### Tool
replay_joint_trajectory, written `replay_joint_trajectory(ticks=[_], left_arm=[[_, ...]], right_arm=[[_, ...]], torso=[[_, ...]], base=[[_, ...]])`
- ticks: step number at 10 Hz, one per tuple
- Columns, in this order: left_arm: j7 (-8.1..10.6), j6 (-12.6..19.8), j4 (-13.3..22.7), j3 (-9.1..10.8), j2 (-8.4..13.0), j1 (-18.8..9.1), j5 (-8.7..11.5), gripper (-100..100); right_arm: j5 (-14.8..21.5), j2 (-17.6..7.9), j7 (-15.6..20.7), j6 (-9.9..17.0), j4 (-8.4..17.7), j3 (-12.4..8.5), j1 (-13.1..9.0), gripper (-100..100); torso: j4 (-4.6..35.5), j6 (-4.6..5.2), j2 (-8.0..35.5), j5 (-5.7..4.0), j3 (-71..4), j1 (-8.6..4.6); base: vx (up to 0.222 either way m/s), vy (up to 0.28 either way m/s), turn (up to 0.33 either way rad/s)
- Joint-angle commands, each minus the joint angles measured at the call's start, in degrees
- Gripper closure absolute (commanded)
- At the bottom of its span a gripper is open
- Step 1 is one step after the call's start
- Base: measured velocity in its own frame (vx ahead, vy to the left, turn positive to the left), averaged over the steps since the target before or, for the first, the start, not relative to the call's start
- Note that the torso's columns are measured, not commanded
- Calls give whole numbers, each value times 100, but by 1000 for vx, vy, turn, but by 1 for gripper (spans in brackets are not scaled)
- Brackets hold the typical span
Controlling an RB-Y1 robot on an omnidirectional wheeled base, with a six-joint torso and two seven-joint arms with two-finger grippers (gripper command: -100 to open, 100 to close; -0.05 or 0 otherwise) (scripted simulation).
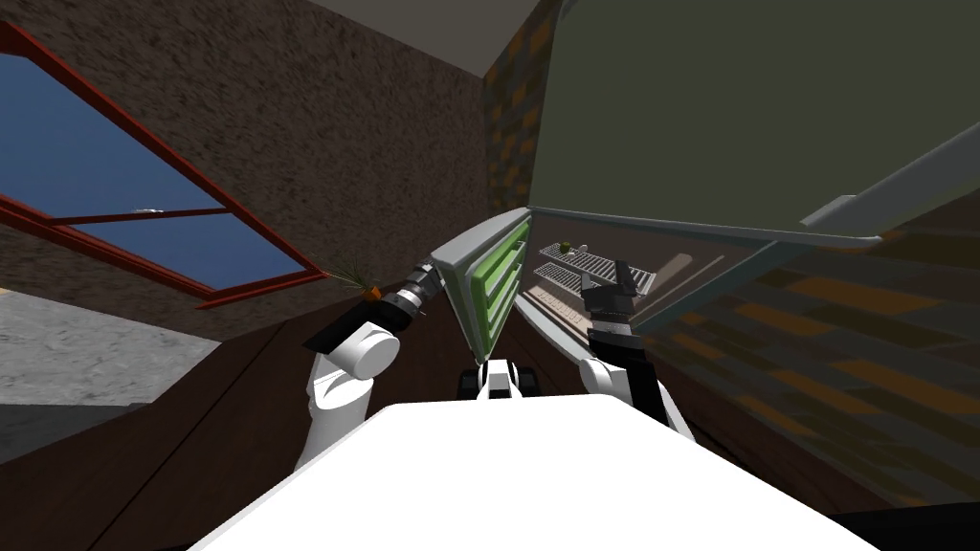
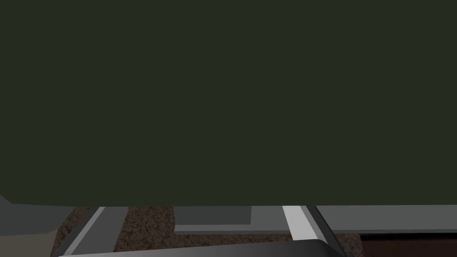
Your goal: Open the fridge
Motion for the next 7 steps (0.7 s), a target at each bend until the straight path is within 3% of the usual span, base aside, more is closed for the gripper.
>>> replay_joint_trajectory(ticks=[1,5,6,7], left_arm=[[105,229,-292,130,39,-129,200,-100],[235,547,-565,317,83,-201,402,-100],[213,607,-412,300,91,-104,333,-100],[223,651,-377,315,96,-86,333,0]], right_arm=[[0,0,0,0,0,0,0,0],[0,0,0,0,0,0,0,0],[0,0,0,0,0,-1,0,0],[0,0,0,0,0,0,-1,0]], torso=[[10,0,8,-2,-1,4],[46,-19,59,-7,28,2],[53,-21,68,-7,34,6],[33,-23,63,5,37,19]], base=[[33,12,79],[26,8,62],[19,11,35],[0,0,0]])
